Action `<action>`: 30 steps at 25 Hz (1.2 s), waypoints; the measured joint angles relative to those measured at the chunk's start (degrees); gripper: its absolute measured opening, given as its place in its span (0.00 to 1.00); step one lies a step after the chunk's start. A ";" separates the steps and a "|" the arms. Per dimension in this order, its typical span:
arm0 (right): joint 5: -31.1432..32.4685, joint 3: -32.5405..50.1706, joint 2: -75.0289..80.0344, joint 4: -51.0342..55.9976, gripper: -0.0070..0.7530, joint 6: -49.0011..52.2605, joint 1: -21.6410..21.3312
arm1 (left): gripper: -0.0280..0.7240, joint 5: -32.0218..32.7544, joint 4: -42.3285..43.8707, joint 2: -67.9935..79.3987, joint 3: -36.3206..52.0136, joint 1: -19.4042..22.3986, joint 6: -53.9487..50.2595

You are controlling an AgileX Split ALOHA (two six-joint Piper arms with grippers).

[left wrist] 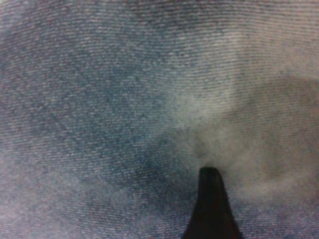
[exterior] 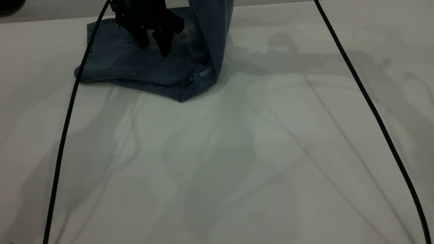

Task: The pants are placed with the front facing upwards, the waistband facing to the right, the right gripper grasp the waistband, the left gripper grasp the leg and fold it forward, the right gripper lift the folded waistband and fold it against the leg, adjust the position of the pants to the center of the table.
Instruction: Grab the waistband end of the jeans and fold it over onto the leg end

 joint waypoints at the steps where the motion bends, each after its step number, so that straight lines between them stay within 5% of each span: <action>1: -0.12 0.00 0.00 -0.01 0.15 0.07 -0.06 | 0.65 0.00 0.41 0.00 -0.29 0.00 0.00; 19: -1.54 0.00 0.00 -0.26 0.15 0.27 0.15 | 0.65 -0.30 8.88 -20.54 -0.50 -0.05 -0.25; 30: -10.37 0.00 0.13 0.15 0.15 -0.03 6.50 | 0.65 -0.14 8.63 -36.04 -0.50 -0.10 -0.39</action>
